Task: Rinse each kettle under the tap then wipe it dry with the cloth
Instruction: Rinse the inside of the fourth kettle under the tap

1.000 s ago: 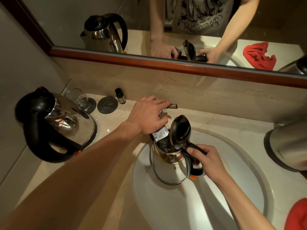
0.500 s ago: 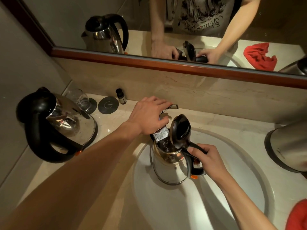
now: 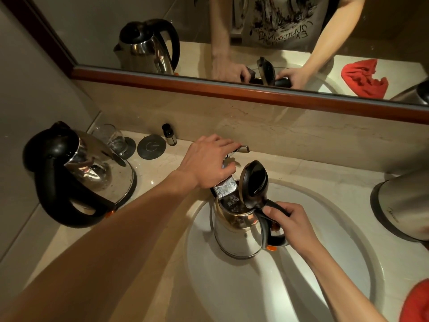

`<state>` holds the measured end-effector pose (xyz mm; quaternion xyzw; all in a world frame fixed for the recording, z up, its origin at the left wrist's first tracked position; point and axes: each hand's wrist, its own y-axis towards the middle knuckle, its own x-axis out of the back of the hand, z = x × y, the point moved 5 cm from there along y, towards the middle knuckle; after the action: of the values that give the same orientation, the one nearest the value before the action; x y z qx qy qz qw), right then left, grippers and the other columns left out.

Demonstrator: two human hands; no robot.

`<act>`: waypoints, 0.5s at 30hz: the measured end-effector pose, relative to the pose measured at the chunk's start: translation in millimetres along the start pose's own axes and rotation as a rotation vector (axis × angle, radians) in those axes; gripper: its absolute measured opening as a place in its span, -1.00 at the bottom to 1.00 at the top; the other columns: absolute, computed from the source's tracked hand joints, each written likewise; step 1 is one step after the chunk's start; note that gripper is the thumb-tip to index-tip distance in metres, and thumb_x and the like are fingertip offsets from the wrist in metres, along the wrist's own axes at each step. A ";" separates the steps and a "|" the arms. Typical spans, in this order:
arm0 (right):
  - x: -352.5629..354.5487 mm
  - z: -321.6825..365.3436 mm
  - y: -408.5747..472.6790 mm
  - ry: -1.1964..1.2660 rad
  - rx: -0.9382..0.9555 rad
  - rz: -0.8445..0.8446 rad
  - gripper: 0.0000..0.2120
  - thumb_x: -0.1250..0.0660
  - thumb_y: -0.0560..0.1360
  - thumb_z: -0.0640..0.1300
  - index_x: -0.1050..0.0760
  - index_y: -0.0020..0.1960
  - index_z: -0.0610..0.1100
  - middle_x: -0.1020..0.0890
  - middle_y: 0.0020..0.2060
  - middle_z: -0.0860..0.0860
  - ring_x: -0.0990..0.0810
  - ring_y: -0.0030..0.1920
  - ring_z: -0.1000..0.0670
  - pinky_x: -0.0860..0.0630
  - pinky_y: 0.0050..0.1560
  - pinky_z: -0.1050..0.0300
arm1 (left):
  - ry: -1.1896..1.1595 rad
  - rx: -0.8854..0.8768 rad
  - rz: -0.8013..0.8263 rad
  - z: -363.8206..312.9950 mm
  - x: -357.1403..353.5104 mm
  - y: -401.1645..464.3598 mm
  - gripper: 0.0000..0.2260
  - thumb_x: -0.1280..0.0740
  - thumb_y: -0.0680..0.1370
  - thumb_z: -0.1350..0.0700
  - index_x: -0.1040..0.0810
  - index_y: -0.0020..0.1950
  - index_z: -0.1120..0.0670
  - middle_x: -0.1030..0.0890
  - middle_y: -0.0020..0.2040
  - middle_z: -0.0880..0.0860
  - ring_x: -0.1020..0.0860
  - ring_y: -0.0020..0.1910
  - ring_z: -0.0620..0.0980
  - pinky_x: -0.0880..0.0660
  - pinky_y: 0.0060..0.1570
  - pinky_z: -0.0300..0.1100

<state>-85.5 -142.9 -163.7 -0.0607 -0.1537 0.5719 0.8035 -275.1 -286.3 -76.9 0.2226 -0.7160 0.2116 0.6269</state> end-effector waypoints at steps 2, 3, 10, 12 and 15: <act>0.0 0.0 -0.1 0.005 -0.009 -0.002 -0.44 -0.41 0.30 0.27 -0.64 -0.28 -0.29 -0.53 -0.46 -0.08 -0.47 -0.41 -0.01 -0.40 -0.29 0.18 | 0.002 -0.001 -0.001 0.2 -0.6 0.0 -0.43 -0.06 0.52 -0.18 -0.36 0.50 -0.04 -0.49 0.41 -0.05 -0.42 0.31 -0.01 -0.32 0.19 -0.06; -0.1 -0.1 0.0 0.006 -0.011 -0.002 -0.45 -0.41 0.30 0.27 -0.64 -0.28 -0.28 -0.53 -0.46 -0.09 -0.48 -0.41 -0.01 -0.40 -0.28 0.16 | 0.003 0.000 0.000 0.4 -0.8 0.0 -0.43 -0.06 0.52 -0.18 -0.36 0.51 -0.04 -0.49 0.41 -0.05 -0.42 0.31 -0.01 -0.32 0.19 -0.06; 0.8 -2.6 0.2 0.005 -0.013 0.001 -0.41 -0.41 0.31 0.27 -0.66 -0.23 -0.32 -0.53 -0.44 -0.18 -0.47 -0.39 -0.04 -0.38 -0.21 0.01 | 0.004 -0.002 0.003 0.8 -1.2 0.6 -0.42 -0.05 0.51 -0.18 -0.37 0.50 -0.04 -0.49 0.41 -0.06 -0.41 0.31 -0.01 -0.31 0.18 -0.07; 0.7 -2.7 0.3 0.014 -0.019 -0.006 -0.45 -0.41 0.31 0.27 -0.69 -0.23 -0.27 -0.55 -0.44 -0.17 -0.47 -0.38 -0.04 -0.38 -0.20 0.00 | 0.005 -0.002 0.002 1.2 -1.5 0.4 -0.42 -0.05 0.51 -0.18 -0.37 0.50 -0.04 -0.49 0.41 -0.06 -0.41 0.31 -0.01 -0.31 0.19 -0.07; 0.4 -1.2 -0.1 0.011 -0.015 -0.012 -0.47 -0.41 0.31 0.27 -0.70 -0.24 -0.25 -0.58 -0.39 -0.30 -0.48 -0.37 -0.04 -0.39 -0.19 -0.02 | 0.003 0.000 0.004 1.8 -1.5 0.6 -0.42 -0.05 0.51 -0.19 -0.37 0.50 -0.05 -0.49 0.41 -0.06 -0.42 0.31 -0.01 -0.31 0.19 -0.07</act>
<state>-84.9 -142.4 -164.7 -0.0691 -0.1540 0.5655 0.8073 -276.7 -286.7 -78.7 0.2209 -0.7156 0.2129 0.6275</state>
